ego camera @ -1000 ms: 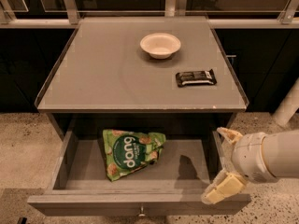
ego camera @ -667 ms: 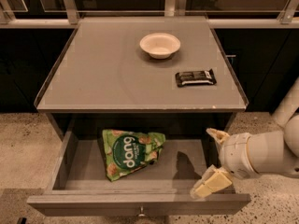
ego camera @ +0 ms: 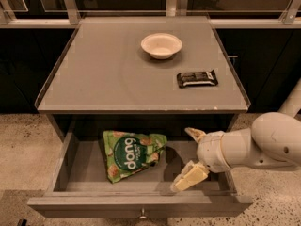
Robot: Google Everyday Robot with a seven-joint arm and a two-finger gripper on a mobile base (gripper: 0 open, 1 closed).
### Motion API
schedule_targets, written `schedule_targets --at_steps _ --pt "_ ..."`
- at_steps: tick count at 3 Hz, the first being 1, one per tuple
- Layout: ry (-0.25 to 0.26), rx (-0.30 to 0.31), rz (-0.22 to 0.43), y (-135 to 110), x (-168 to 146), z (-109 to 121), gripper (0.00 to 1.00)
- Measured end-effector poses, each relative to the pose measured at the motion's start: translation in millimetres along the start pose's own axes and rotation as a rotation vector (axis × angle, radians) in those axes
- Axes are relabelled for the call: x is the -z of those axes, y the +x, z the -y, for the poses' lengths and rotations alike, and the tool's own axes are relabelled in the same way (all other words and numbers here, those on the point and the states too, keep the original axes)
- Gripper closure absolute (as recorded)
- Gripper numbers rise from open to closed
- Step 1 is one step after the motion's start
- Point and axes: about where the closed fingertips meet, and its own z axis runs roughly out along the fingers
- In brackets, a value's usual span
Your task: Pick green rice chip bag from top drawer and place on counter
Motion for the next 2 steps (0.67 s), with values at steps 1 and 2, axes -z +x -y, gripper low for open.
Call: schedule_targets --at_steps 1,2 --pt "-0.038 0.015 0.020 -3.7 -28.2 1.3 0.00" --pt "-0.042 0.014 0.021 -3.3 -30.2 1.1 0.00"
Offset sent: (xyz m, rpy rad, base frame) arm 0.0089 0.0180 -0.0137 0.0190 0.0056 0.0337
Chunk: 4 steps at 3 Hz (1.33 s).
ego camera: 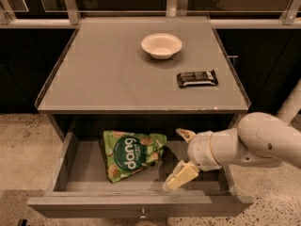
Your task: Pick green rice chip bag from top drawer and place on counter
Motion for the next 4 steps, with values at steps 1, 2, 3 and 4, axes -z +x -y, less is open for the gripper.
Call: schedule_targets --at_steps 1,2,3,4 --pt "0.018 0.000 0.022 3.7 -3.0 4.6 0.00" --pt "-0.004 0.037 0.063 -2.2 -25.6 7.8 0.00" --pt "-0.020 0.066 0.090 -6.8 -45.3 10.7 0.00" --pt "-0.031 0.087 0.101 -8.2 -65.2 14.0 0.00"
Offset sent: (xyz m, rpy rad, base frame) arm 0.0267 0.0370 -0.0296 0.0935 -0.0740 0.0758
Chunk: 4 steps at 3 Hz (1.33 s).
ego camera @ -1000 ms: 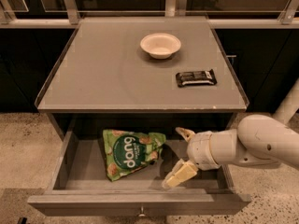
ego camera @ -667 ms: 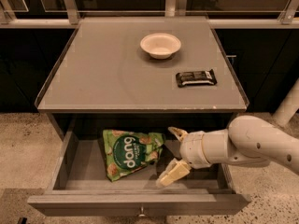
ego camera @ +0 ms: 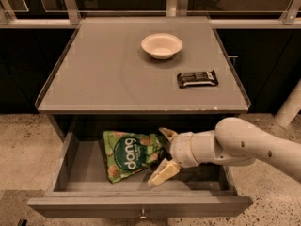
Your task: Pick green rice chip bag from top drawer and place on counter
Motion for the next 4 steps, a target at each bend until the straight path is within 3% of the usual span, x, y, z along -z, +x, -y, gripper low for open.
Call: schedule_targets --at_steps 3,4 --pt "0.007 0.083 0.044 -17.8 -48.5 23.6 0.00" --pt "0.007 0.083 0.044 -17.8 -48.6 23.6 0.19"
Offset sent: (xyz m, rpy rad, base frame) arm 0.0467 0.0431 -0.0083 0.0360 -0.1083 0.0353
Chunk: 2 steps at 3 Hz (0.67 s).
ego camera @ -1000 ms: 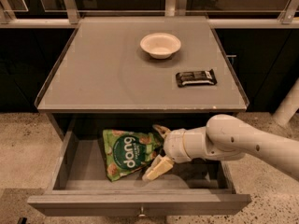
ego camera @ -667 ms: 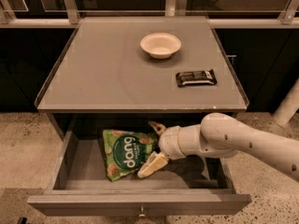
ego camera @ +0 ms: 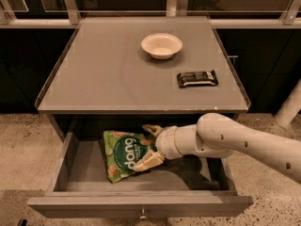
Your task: Pick green rice chip bag from top drawer and place on counter
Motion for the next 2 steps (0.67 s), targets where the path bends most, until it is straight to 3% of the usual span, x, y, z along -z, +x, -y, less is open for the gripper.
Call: schedule_targets --at_steps 2 --pt "0.000 0.000 0.000 0.0 0.0 0.0 0.66"
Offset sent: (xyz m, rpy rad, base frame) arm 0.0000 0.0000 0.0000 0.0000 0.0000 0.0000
